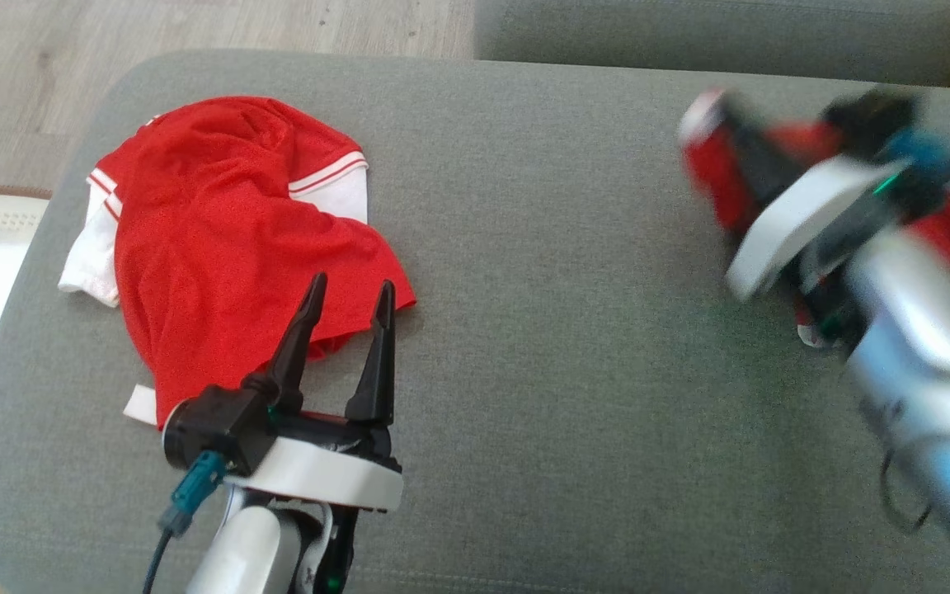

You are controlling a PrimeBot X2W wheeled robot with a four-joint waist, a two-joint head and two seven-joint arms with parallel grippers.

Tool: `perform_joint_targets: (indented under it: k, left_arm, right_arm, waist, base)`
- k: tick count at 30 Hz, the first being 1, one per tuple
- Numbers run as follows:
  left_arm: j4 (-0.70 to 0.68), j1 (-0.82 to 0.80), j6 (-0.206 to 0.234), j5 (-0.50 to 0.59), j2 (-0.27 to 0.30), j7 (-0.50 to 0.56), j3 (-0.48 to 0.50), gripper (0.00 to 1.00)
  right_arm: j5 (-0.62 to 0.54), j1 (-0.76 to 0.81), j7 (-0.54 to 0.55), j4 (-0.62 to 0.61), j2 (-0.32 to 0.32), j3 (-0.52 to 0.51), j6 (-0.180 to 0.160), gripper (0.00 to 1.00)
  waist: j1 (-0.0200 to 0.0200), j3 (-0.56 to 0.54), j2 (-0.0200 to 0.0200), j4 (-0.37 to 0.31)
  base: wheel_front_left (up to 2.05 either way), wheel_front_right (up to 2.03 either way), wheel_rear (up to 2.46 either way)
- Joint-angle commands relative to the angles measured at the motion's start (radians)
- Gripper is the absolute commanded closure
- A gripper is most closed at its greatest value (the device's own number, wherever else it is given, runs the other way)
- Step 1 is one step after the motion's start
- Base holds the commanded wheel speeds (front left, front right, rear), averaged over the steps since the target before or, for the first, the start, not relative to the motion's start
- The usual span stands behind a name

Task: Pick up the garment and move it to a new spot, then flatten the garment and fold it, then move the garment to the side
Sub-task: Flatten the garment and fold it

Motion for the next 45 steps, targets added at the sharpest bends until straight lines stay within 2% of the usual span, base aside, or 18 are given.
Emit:
perform_joint_targets:
  k: [1, 5, 9, 10, 11, 14, 18, 24, 27, 32, 35, 36, 37, 38, 39, 45]
  left_arm:
    - [-0.033, -0.014, -0.001, 0.009, 0.001, -0.005, 0.033, 0.0]
    - [-0.027, -0.015, -0.007, 0.014, 0.001, -0.005, 0.038, 0.0]
    - [-0.019, -0.018, -0.011, 0.014, 0.001, -0.005, 0.033, 0.0]
    - [-0.018, -0.018, -0.011, 0.013, 0.001, -0.005, 0.031, 0.0]
    - [-0.017, -0.017, -0.011, 0.013, 0.001, -0.005, 0.028, 0.0]
    - [-0.012, -0.016, -0.009, 0.011, 0.001, -0.005, 0.021, 0.0]
    - [-0.014, -0.012, -0.004, 0.01, 0.001, -0.005, 0.023, 0.0]
    - [-0.04, -0.001, 0.005, 0.005, 0.001, -0.005, 0.043, 0.0]
    - [-0.057, 0.004, 0.009, 0.004, 0.001, -0.005, 0.053, 0.0]
    - [-0.076, 0.009, 0.009, 0.008, 0.001, -0.005, 0.06, 0.0]
    - [-0.085, 0.011, 0.007, 0.011, 0.001, -0.005, 0.065, 0.0]
    - [-0.085, 0.011, 0.007, 0.011, 0.001, -0.005, 0.065, 0.0]
    - [-0.088, 0.012, 0.004, 0.012, 0.001, -0.005, 0.067, 0.0]
    - [-0.088, 0.012, 0.004, 0.012, 0.001, -0.005, 0.067, 0.0]
    - [-0.087, 0.013, 0.001, 0.014, 0.001, -0.005, 0.065, 0.0]
    - [-0.083, 0.011, -0.006, 0.019, 0.001, -0.005, 0.054, 0.0]
  right_arm:
    - [0.029, 0.008, 0.011, -0.065, 0.007, 0.041, -0.001, 1.0]
    - [0.111, 0.078, 0.042, -0.158, 0.035, 0.175, -0.001, 1.0]
    - [0.137, 0.108, 0.05, -0.156, 0.078, 0.283, -0.001, 1.0]
    - [0.135, 0.11, 0.042, -0.143, 0.089, 0.302, -0.001, 0.64]
    - [0.129, 0.111, 0.03, -0.126, 0.099, 0.319, -0.001, 0.0]
    - [0.104, 0.108, -0.001, -0.062, 0.121, 0.368, -0.001, 0.0]
    - [0.103, 0.102, -0.061, 0.0, 0.135, 0.374, -0.001, 0.0]
    - [0.089, 0.13, -0.156, 0.036, 0.115, 0.3, -0.001, 0.0]
    - [0.061, 0.166, -0.192, 0.051, 0.101, 0.2, -0.001, 0.0]
    - [-0.022, 0.26, -0.217, 0.047, 0.111, -0.042, -0.001, 0.0]
    - [-0.097, 0.338, -0.219, -0.007, 0.141, -0.209, -0.001, 0.0]
    - [-0.097, 0.338, -0.219, -0.007, 0.141, -0.209, -0.001, 0.0]
    - [-0.152, 0.403, -0.219, -0.056, 0.175, -0.305, -0.001, 0.0]
    - [-0.152, 0.403, -0.219, -0.056, 0.175, -0.305, -0.001, 0.0]
    - [-0.204, 0.466, -0.219, -0.098, 0.214, -0.382, -0.001, 0.0]
    - [-0.306, 0.554, -0.206, -0.184, 0.273, -0.493, -0.001, 0.0]
  waist:
    - [0.0, -0.003, 0.0, -0.002]
    - [0.0, -0.009, 0.0, -0.004]
    - [0.0, -0.017, 0.0, -0.001]
    - [0.0, -0.019, 0.0, 0.0]
    - [0.0, -0.021, 0.0, 0.001]
    - [0.0, -0.027, 0.0, 0.003]
    - [0.0, -0.037, 0.0, -0.011]
    - [0.0, -0.053, 0.0, -0.065]
    - [0.0, -0.058, 0.0, -0.107]
    - [0.0, -0.066, 0.0, -0.175]
    - [0.0, -0.069, 0.0, -0.212]
    - [0.0, -0.069, 0.0, -0.212]
    - [0.0, -0.069, 0.0, -0.231]
    - [0.0, -0.069, 0.0, -0.231]
    - [0.0, -0.07, 0.0, -0.245]
    - [0.0, -0.062, 0.0, -0.255]
  base:
    - [0.0, 0.0, 0.0]
    - [0.0, 0.0, 0.0]
    - [0.0, 0.0, 0.0]
    - [0.0, 0.0, 0.0]
    - [0.0, 0.0, 0.0]
    - [0.0, 0.0, 0.0]
    - [0.0, 0.0, 0.0]
    - [0.0, 0.0, 0.0]
    - [0.0, 0.0, 0.0]
    - [0.0, 0.0, 0.0]
    - [0.0, 0.0, 0.0]
    - [0.0, 0.0, 0.0]
    - [0.0, 0.0, 0.0]
    - [0.0, 0.0, 0.0]
    - [0.0, 0.0, 0.0]
    - [0.0, 0.0, 0.0]
